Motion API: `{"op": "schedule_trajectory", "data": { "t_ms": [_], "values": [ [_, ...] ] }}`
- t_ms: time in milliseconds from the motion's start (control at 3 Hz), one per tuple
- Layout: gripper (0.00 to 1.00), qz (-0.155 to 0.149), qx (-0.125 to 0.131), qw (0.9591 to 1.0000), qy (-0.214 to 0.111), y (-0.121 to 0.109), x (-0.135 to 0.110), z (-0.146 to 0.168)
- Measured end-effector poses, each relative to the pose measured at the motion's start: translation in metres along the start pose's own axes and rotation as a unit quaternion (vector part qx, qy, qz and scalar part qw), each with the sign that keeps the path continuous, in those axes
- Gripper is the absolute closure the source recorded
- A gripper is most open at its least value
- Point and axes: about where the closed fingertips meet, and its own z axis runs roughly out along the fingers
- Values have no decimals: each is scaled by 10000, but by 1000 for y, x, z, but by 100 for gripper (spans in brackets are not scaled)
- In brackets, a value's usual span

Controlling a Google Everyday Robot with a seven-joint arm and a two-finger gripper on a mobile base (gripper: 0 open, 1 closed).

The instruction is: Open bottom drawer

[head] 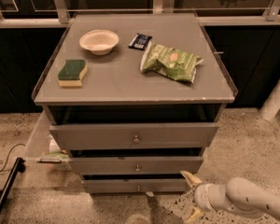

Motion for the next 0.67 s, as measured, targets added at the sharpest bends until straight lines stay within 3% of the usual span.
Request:
{"op": "schedule_trajectory", "data": {
  "t_ms": [333,667],
  "values": [
    [0,103,-38,9998,-148,9,18,40],
    [0,104,-39,9998,-148,9,18,40]
  ]
}}
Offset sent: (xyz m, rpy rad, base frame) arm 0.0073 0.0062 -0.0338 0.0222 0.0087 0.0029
